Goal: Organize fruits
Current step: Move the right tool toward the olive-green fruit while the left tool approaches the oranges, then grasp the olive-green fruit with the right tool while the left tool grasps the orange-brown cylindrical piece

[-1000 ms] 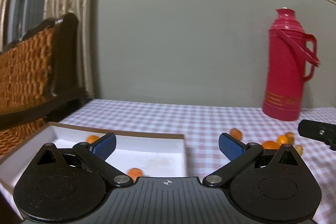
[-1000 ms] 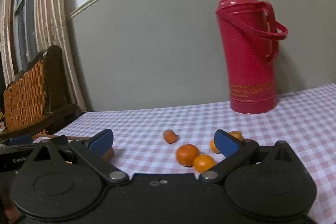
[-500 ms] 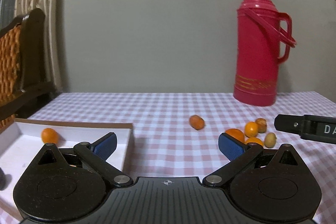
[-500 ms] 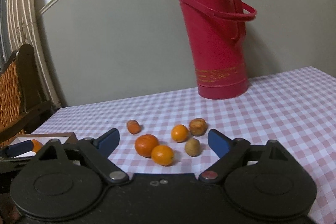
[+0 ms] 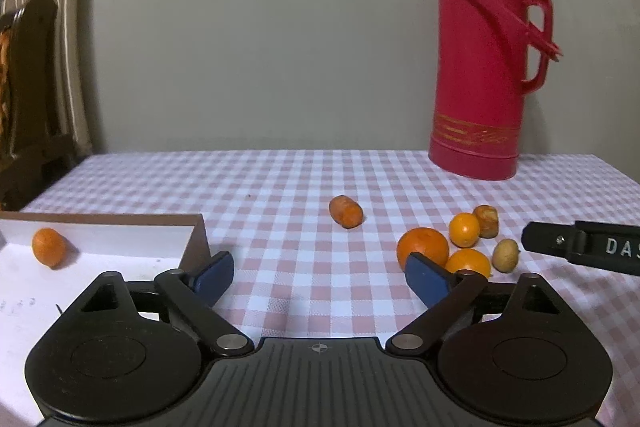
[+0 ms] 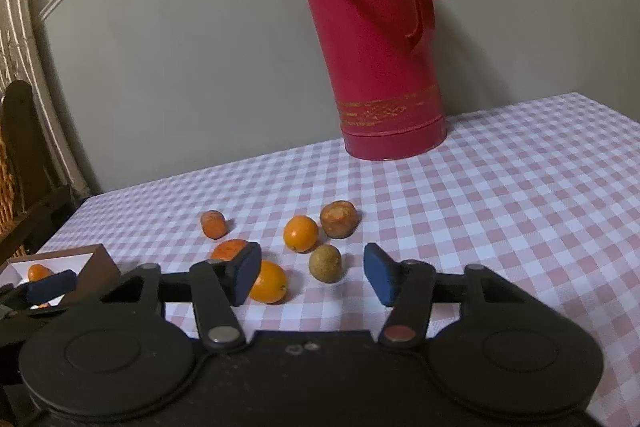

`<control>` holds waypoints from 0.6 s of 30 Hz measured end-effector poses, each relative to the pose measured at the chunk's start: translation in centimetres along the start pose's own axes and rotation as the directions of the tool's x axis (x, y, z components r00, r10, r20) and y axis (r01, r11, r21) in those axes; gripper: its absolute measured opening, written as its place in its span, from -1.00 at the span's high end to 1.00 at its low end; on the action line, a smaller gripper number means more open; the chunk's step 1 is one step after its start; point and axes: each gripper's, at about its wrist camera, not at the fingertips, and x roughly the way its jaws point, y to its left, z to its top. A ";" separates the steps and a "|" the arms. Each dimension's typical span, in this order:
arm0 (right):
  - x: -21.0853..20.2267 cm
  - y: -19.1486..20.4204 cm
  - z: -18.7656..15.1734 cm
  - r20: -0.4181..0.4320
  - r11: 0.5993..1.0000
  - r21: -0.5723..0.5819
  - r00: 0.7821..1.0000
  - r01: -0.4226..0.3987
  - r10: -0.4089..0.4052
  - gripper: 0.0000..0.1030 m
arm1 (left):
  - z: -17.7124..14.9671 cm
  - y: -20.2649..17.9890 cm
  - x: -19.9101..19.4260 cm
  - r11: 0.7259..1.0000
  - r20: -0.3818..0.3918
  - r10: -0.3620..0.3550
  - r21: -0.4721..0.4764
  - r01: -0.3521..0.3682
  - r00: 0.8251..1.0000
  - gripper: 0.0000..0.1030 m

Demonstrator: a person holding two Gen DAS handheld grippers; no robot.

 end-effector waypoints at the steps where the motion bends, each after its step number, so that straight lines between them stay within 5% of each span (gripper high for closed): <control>1: 0.2 0.0 0.0 -0.002 1.000 0.002 1.000 0.004 -0.004 0.14 | 0.1 0.0 0.3 1.000 -0.005 0.002 -0.002 -0.002 1.000 -0.69; 18: 3.9 -1.2 0.3 -0.061 0.999 0.013 0.998 0.034 -0.033 0.42 | 1.0 -0.4 5.3 1.000 -0.080 -0.017 0.001 0.017 0.997 -0.21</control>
